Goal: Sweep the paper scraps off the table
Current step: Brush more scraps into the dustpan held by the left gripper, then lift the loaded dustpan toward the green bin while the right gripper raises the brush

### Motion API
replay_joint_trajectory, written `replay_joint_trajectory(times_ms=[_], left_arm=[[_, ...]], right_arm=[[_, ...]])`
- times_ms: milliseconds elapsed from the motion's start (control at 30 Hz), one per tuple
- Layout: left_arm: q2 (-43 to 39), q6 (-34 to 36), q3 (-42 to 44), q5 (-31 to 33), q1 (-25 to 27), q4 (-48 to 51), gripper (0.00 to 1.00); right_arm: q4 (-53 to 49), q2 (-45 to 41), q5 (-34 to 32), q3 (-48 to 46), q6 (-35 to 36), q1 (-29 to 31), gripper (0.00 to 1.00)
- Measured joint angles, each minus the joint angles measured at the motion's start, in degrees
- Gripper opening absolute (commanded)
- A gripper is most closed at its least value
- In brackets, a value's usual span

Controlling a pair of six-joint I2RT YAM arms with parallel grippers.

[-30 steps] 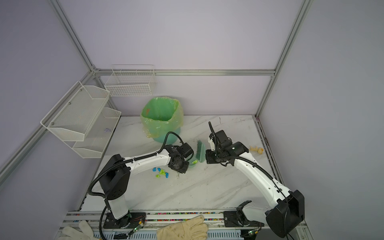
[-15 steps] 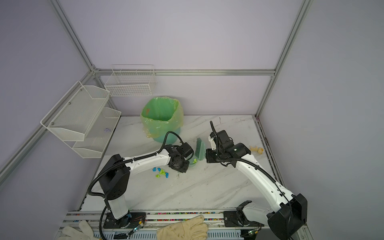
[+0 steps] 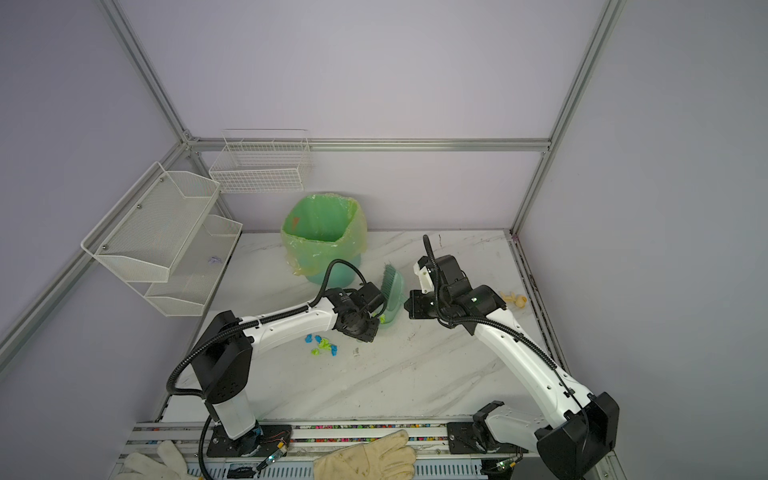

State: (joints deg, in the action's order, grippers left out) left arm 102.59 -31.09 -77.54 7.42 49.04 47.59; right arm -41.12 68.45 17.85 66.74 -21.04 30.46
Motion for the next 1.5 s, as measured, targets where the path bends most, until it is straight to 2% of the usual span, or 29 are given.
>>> replay_joint_trajectory(times_ms=[167, 367, 1067, 1367, 1500], left_arm=[[-1.99, -0.26, 0.00, 0.42, 0.00, -0.24, 0.00], [-3.67, -0.81, 0.02, 0.76, 0.00, -0.17, 0.00], [-6.75, -0.83, 0.02, 2.27, 0.11, -0.87, 0.00], [-8.79, -1.18, 0.02, 0.92, 0.11, -0.90, 0.00], [-9.73, -1.38, 0.02, -0.24, 0.11, -1.22, 0.00]], right_arm=[[0.33, -0.68, -0.63, -2.32, -0.07, 0.00, 0.00], [-2.08, -0.37, -6.23, -3.13, 1.05, 0.00, 0.00], [-7.52, 0.74, -19.04, 5.05, 2.10, -1.42, 0.00], [-5.77, 4.04, -20.06, 4.15, 2.10, -2.86, 0.00], [-2.86, 4.81, -19.87, 4.09, 2.08, -5.79, 0.00]])
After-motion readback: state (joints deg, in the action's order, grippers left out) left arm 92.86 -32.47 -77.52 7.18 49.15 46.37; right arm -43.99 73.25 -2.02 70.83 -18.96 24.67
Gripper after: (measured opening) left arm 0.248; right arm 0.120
